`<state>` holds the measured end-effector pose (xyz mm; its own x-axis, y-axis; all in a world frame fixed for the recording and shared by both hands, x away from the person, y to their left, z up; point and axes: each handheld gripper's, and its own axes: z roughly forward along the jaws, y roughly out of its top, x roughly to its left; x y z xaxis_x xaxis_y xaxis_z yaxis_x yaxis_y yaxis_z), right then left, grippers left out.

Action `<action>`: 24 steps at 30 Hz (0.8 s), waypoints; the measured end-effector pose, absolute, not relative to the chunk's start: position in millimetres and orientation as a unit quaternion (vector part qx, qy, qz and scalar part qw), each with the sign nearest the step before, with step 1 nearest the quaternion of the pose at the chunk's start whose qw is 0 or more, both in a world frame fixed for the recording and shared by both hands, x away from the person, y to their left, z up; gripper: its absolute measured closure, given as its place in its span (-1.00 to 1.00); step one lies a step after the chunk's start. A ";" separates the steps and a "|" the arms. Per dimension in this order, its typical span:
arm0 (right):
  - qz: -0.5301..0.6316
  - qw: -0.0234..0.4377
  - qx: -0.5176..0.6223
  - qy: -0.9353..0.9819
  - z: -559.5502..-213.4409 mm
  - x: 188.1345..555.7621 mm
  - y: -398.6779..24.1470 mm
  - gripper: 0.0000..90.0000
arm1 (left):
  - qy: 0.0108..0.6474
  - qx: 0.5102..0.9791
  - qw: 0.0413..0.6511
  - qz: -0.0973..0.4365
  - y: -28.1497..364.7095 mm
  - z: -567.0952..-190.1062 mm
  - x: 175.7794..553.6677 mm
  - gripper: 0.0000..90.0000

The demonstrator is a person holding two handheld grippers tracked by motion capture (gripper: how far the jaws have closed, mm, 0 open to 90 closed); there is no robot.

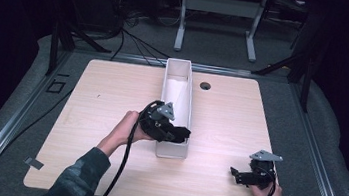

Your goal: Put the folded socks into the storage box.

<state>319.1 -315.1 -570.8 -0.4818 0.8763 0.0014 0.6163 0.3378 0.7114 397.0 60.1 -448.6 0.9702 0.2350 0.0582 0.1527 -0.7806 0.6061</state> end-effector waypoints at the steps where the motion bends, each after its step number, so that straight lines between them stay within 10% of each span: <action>1: 0.332 0.196 0.470 0.794 -570.8 319.1 -315.2 -1.00 | 0.104 0.941 0.315 0.065 59.8 -448.9 397.0 0.22; 24: 0.332 0.196 0.470 0.794 -570.9 319.1 -315.1 -1.00 | 0.137 0.921 0.356 0.078 85.1 -430.0 386.5 -0.64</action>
<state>319.1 -315.1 -570.9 -0.4816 0.8764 0.0009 0.6158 0.3377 0.7119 386.5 85.1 -430.0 0.9503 0.3079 0.0464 0.1966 -0.7090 0.6773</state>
